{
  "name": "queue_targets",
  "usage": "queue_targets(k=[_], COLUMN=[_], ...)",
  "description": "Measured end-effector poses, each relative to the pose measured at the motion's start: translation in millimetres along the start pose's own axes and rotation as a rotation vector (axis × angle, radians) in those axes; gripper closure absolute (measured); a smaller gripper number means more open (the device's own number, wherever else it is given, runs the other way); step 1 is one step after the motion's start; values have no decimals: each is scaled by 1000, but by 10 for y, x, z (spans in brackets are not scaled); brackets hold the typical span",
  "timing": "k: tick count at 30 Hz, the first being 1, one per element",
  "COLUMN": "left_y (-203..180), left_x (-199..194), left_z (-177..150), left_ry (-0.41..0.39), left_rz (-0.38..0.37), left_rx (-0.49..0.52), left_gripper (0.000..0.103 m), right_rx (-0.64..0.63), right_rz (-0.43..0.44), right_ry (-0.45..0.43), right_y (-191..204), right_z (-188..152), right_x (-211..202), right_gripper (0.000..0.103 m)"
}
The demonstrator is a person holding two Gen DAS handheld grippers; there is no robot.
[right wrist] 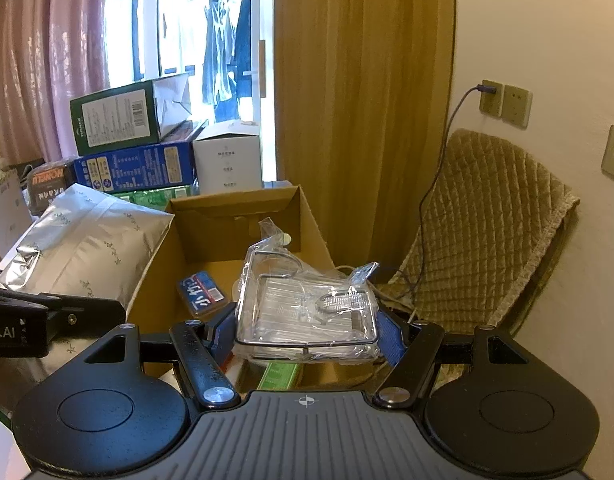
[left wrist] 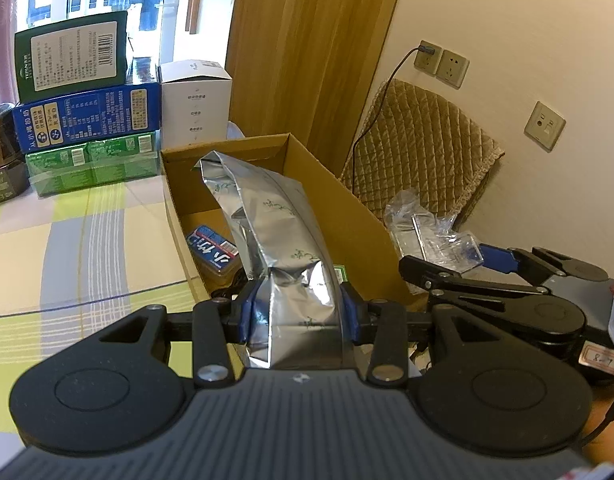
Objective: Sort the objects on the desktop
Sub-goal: 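Carry the foil bag and wire rack over the cardboard box with both tools, then lower the foil bag and wire rack into the box and open both tools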
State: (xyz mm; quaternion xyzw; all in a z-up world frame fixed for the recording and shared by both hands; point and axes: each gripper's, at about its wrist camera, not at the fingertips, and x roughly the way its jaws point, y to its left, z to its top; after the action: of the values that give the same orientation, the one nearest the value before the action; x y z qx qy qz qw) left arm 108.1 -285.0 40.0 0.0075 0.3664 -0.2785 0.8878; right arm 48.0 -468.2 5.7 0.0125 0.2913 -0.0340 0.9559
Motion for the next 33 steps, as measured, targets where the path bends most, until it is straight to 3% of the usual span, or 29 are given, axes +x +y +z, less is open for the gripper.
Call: queue_targets(k=[16,33], left_y=[179,277], left_x=[293,591], left_z=[247,327], left_ry=[-11,-16], left_rz=[-6,-13], left_rx=[-37,-61], left_gripper=[66,68], right_rx=[-27,-34], right_rz=[-5,-28], right_ry=[11,28], right_y=[-37,-96], right_z=[250,283], right_x=[364,576], right_gripper=[36,36])
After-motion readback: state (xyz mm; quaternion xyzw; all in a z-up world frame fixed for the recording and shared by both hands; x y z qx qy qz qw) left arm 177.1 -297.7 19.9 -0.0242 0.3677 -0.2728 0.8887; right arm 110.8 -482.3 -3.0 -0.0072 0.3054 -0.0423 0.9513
